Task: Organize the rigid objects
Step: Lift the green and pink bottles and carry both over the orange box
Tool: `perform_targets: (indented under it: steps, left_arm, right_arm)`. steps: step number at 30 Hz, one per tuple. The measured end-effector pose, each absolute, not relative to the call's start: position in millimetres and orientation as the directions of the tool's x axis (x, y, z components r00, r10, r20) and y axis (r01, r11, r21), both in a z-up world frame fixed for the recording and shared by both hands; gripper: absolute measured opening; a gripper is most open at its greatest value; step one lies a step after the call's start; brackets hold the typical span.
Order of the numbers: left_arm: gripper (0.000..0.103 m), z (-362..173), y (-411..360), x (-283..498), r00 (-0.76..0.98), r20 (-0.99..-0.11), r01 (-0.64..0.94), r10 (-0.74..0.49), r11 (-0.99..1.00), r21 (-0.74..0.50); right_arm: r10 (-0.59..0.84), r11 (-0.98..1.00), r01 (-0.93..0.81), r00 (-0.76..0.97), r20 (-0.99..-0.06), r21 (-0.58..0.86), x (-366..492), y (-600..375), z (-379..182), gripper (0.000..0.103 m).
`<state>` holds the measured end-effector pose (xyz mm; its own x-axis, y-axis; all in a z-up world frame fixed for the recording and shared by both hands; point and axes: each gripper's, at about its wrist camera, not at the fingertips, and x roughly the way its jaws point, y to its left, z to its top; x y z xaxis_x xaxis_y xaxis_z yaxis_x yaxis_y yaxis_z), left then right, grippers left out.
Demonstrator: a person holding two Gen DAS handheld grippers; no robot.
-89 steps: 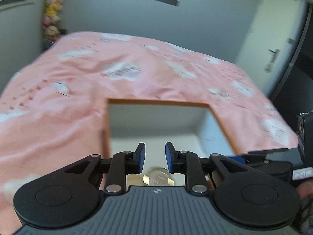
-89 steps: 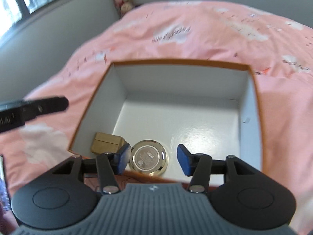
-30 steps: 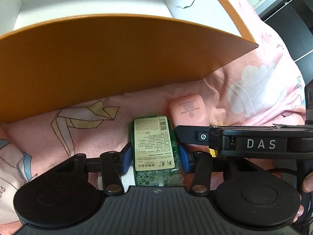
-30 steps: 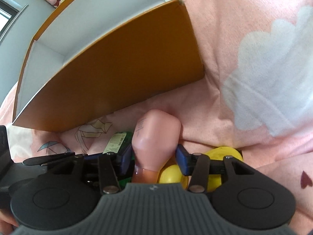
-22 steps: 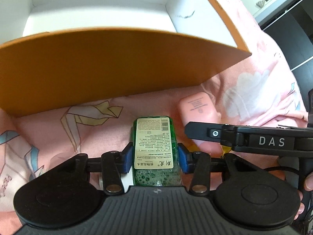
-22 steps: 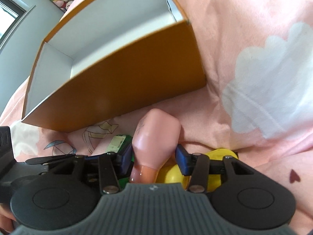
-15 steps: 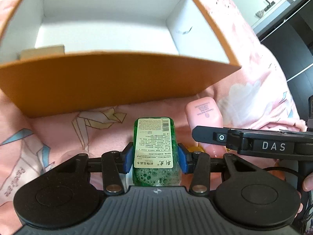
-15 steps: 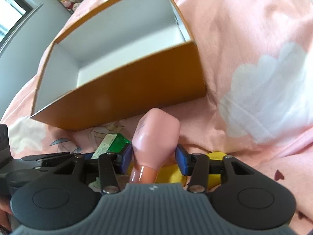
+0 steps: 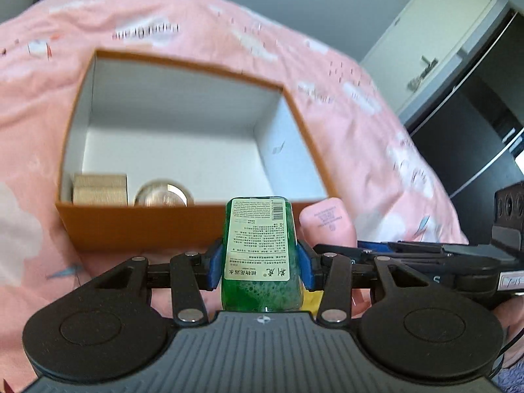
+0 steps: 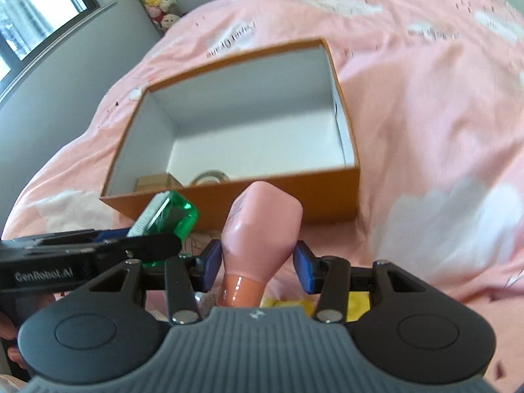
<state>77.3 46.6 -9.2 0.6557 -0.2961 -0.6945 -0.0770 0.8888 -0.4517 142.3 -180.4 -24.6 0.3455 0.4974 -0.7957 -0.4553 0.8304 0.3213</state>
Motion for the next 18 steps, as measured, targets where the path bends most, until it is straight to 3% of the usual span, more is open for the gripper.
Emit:
perform_targets:
  steps: [11,18]
  left_arm:
    - [0.051,38,59,118,0.775,-0.589,-0.093,-0.228,0.881,-0.464]
    - [0.051,17,75,163,0.765,-0.627,-0.190,-0.147,0.879,-0.438]
  right_arm:
    - [0.535,0.792,-0.556,0.435,-0.724,0.251,170,-161,39,0.048]
    - [0.491,0.809,-0.556,0.459,-0.740,0.191,214,-143,35,0.048]
